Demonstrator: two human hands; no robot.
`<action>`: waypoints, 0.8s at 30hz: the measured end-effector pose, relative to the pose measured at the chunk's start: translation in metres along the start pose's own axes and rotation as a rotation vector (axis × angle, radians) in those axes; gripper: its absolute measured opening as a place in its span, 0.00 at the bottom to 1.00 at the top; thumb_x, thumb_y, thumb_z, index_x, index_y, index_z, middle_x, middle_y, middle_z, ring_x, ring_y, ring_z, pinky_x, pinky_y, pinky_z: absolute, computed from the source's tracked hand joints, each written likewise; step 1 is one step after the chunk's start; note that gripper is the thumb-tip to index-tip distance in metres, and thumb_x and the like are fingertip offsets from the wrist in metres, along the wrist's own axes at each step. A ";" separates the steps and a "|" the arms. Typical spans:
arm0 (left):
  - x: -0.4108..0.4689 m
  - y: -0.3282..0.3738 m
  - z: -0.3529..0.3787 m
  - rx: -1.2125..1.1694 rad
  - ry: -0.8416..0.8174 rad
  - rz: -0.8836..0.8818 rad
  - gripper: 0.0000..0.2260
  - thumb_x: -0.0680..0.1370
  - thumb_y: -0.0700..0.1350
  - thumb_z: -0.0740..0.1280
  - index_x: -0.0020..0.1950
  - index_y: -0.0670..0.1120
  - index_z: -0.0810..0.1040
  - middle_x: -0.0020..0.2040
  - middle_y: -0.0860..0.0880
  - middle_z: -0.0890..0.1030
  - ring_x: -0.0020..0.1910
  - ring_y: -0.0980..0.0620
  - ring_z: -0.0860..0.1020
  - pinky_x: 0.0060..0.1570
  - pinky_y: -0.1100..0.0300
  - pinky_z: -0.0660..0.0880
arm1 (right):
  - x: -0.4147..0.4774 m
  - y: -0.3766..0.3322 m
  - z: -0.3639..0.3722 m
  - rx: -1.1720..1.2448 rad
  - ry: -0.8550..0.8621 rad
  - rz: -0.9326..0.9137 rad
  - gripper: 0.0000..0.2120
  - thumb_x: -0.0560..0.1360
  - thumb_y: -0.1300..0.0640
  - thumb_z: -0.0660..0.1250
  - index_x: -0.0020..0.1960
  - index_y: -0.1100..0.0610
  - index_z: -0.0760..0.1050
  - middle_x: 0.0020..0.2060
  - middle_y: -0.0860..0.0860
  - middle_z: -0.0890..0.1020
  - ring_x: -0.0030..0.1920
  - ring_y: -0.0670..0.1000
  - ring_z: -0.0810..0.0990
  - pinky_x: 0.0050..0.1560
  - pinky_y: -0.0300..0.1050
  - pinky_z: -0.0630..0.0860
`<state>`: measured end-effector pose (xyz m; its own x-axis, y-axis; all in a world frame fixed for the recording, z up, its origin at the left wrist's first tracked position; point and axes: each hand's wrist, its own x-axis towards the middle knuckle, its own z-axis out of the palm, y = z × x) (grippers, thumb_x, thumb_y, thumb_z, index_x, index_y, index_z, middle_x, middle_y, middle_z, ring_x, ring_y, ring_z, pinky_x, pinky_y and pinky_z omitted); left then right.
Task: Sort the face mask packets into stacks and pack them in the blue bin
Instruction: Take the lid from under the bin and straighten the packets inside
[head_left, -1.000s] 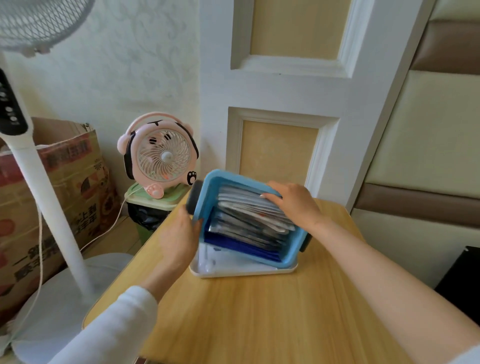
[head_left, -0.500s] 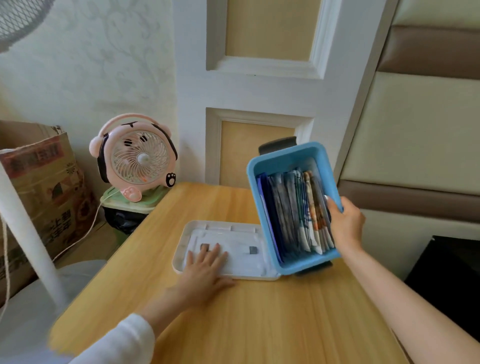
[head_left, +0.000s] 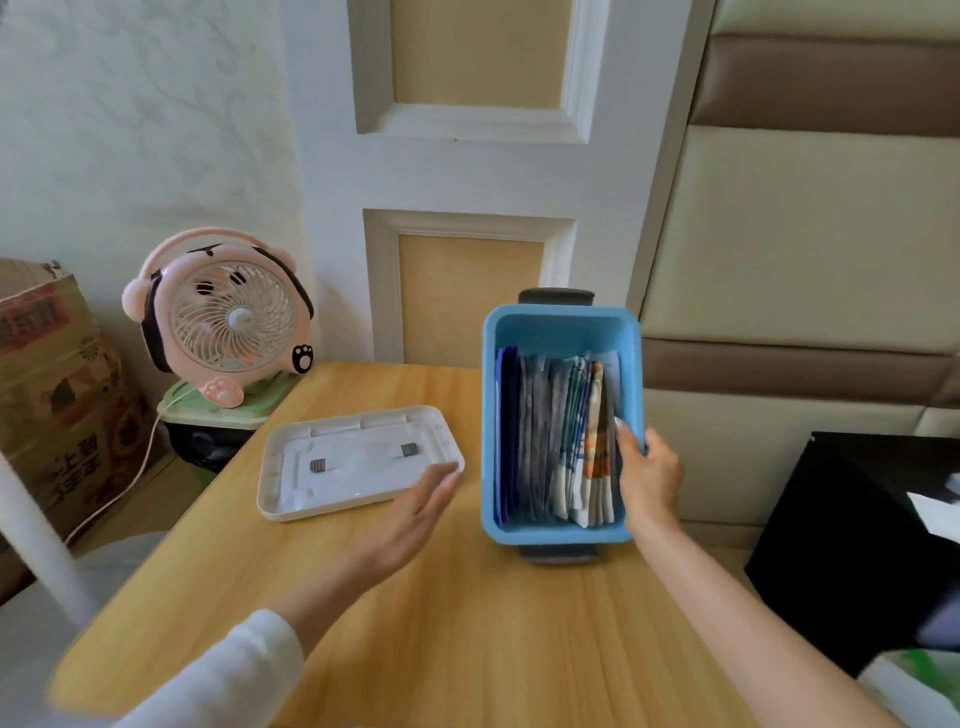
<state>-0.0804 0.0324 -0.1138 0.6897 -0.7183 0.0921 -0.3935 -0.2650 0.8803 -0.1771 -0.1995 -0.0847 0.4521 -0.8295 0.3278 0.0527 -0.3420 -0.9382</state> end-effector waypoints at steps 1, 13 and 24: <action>-0.002 0.009 0.013 -0.134 -0.128 -0.021 0.27 0.77 0.65 0.52 0.72 0.53 0.62 0.68 0.54 0.70 0.67 0.55 0.70 0.66 0.59 0.67 | 0.000 -0.001 0.000 0.011 -0.020 0.016 0.20 0.78 0.55 0.63 0.31 0.55 0.60 0.27 0.50 0.63 0.28 0.47 0.60 0.29 0.39 0.60; -0.015 0.021 0.055 -0.915 -0.075 -0.428 0.22 0.79 0.49 0.60 0.66 0.35 0.65 0.57 0.32 0.77 0.48 0.42 0.83 0.42 0.58 0.81 | -0.033 0.019 -0.025 0.206 -0.287 0.089 0.03 0.78 0.59 0.63 0.47 0.55 0.75 0.43 0.53 0.80 0.43 0.49 0.78 0.46 0.46 0.74; -0.056 0.062 0.043 0.685 0.593 0.345 0.05 0.78 0.41 0.61 0.52 0.43 0.71 0.41 0.47 0.79 0.34 0.52 0.74 0.31 0.57 0.73 | -0.069 0.024 -0.030 0.157 -0.333 -0.010 0.03 0.79 0.60 0.61 0.47 0.56 0.73 0.39 0.56 0.80 0.38 0.48 0.78 0.37 0.37 0.74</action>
<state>-0.1694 0.0281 -0.0844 0.5905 -0.4357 0.6793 -0.7712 -0.5527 0.3159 -0.2336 -0.1637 -0.1268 0.7145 -0.6287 0.3070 0.1825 -0.2562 -0.9492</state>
